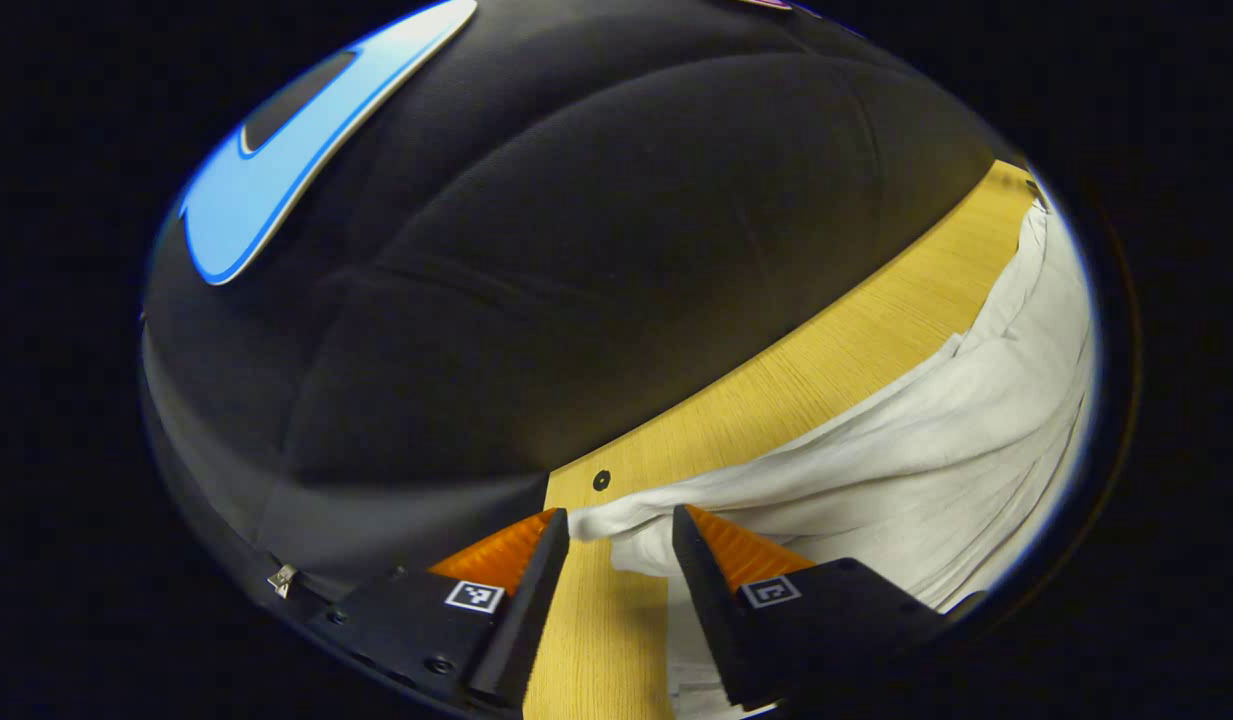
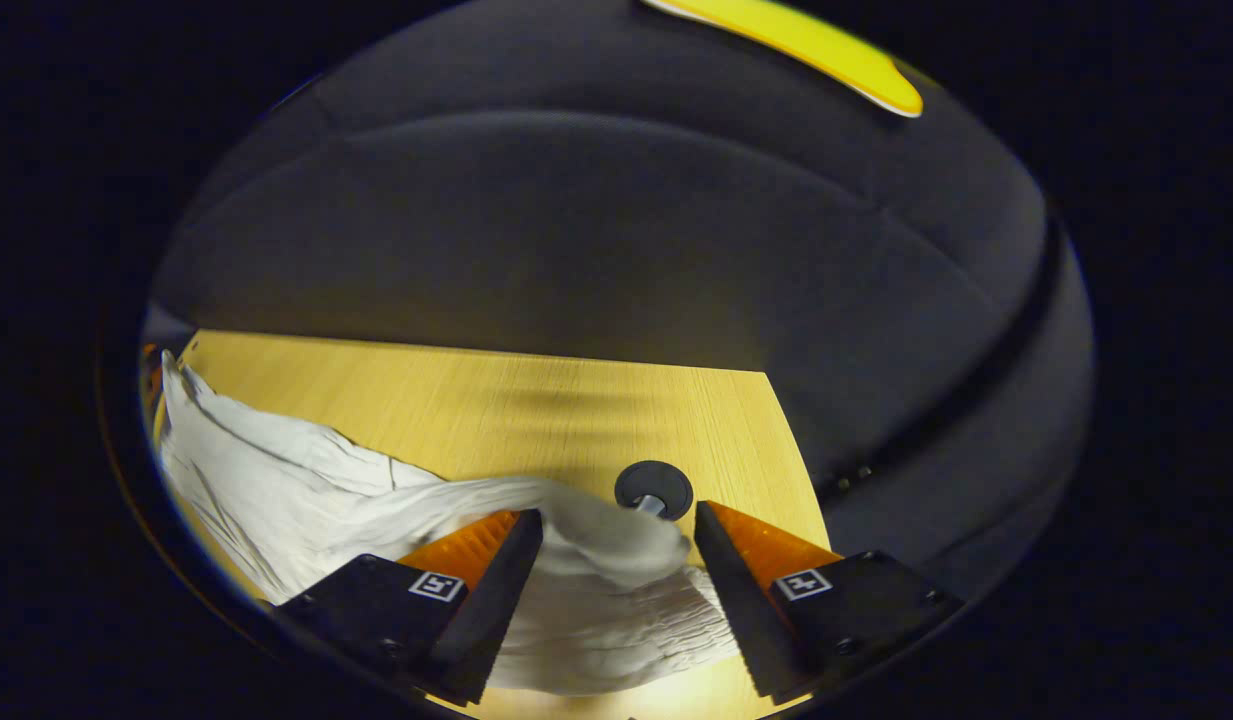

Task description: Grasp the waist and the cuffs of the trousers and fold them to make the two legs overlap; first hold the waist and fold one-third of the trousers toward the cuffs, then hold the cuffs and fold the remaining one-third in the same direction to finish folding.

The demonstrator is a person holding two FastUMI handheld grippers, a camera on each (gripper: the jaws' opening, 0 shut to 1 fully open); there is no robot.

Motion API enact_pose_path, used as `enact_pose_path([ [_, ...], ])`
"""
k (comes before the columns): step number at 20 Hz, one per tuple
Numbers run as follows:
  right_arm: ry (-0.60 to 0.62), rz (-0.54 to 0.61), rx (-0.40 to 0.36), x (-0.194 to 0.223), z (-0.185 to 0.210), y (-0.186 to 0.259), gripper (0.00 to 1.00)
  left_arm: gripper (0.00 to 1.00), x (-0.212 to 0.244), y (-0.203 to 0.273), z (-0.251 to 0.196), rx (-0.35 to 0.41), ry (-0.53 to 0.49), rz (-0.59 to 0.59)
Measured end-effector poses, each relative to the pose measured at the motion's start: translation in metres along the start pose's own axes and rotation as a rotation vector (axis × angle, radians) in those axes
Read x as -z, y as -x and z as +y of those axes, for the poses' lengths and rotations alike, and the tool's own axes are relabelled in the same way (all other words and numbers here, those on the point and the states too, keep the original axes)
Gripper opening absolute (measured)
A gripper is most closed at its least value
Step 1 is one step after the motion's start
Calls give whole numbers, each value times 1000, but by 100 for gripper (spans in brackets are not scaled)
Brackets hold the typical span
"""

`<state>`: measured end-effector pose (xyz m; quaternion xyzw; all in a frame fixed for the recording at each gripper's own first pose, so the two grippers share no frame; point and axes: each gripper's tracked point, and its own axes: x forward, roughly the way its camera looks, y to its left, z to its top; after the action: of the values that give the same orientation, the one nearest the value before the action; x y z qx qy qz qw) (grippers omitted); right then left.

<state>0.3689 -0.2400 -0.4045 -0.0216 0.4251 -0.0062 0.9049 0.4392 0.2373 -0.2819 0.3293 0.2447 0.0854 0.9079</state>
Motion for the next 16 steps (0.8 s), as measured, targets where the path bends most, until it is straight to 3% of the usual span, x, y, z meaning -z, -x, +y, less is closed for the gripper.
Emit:
enact_pose_path([
  [2, -70, -12, 1, -8, -7, 20, 98, 97, -3, 15, 17, -22, 65, -21],
  [8, -357, -129, 67, -11, -33, 66, 99, 96, -8, 91, 61, -53, 279, -98],
  [11, -483, -143, 96, 5, -41, 63, 99, 97, -8, 137, 71, -47, 378, -117],
  [16, -560, -104, 137, 48, -48, 53, 99, 96, 11, 197, 70, -49, 500, -108],
])
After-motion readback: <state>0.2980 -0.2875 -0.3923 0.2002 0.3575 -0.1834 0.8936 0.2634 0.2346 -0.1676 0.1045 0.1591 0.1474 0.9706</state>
